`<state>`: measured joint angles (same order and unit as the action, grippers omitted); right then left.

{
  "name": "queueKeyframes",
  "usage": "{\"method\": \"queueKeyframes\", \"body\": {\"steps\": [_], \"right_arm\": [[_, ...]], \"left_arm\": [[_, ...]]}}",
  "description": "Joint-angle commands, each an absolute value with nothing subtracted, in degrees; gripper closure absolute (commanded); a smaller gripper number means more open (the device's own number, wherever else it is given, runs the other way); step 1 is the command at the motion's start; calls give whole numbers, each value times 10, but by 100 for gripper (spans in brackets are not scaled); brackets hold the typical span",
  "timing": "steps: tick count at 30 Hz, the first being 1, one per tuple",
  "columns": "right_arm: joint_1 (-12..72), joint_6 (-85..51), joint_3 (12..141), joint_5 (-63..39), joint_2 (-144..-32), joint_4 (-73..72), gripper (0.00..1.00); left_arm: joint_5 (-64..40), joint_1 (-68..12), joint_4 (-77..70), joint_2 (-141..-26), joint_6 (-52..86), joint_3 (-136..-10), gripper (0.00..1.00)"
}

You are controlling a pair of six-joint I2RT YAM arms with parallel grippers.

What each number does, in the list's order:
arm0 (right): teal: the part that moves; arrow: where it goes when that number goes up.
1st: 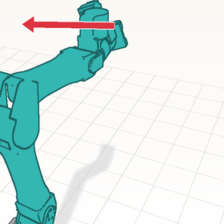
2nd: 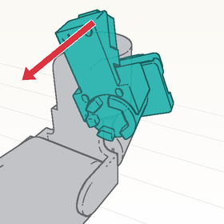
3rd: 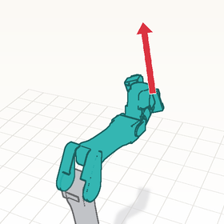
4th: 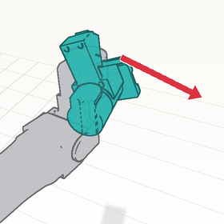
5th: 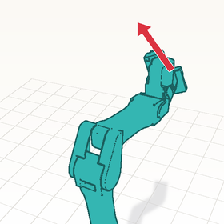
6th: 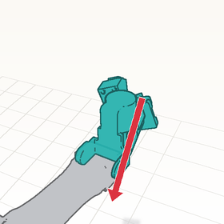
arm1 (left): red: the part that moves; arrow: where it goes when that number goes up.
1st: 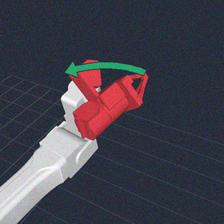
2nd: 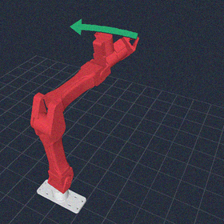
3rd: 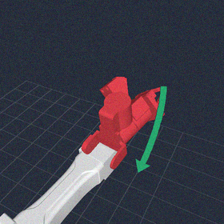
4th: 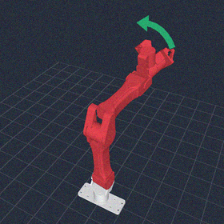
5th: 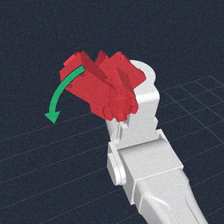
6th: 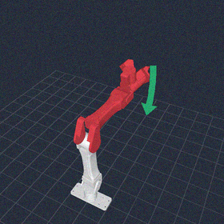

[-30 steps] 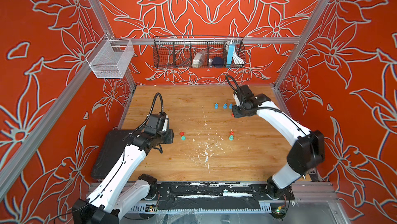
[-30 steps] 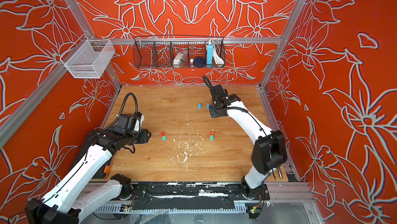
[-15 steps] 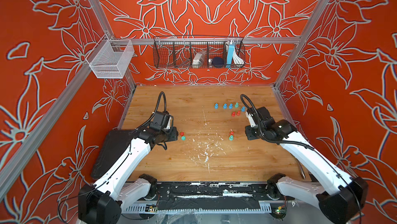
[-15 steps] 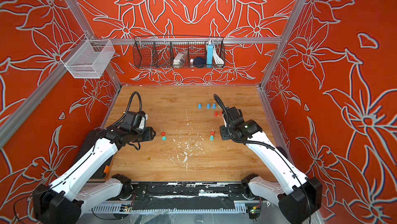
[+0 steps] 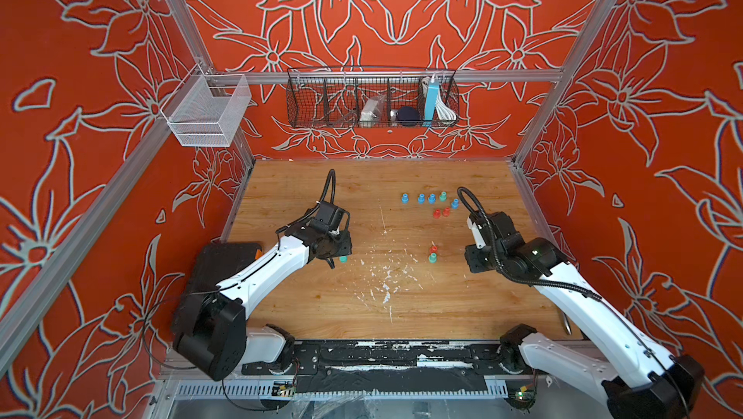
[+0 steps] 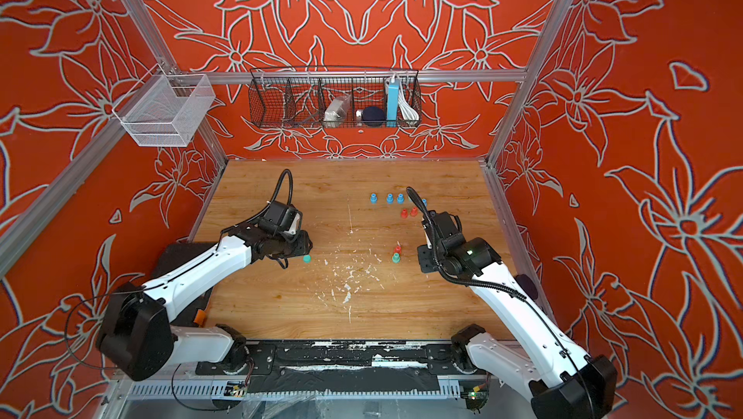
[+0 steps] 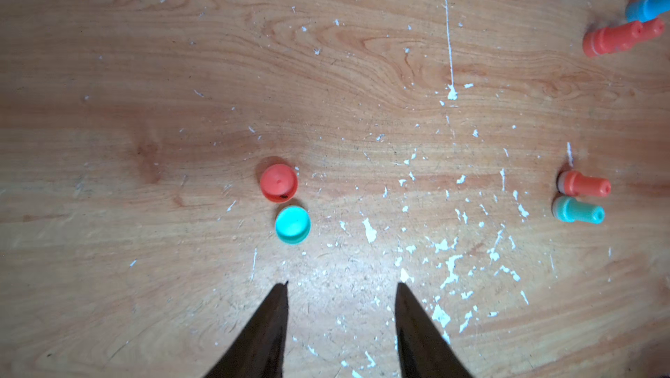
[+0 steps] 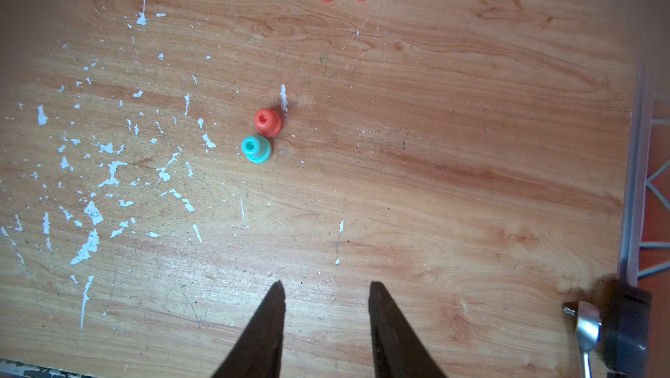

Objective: Close the stamp cap
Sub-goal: Move the cover to the center of the board.

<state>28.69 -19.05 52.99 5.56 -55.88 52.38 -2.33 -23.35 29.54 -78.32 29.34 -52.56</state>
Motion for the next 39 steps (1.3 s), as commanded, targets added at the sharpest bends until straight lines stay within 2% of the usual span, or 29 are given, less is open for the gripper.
{"method": "queueKeyframes", "body": {"steps": [1, 18, 39], "right_arm": [[291, -204, 520, 58, -546, 523, 58], [293, -206, 515, 52, -534, 517, 56], [292, -207, 512, 53, -534, 514, 56]], "left_arm": [[-13, -236, 264, -811, 308, -537, 52], [-8, -224, 215, -933, 321, -556, 53], [-14, -212, 187, -959, 330, -526, 54]]}}
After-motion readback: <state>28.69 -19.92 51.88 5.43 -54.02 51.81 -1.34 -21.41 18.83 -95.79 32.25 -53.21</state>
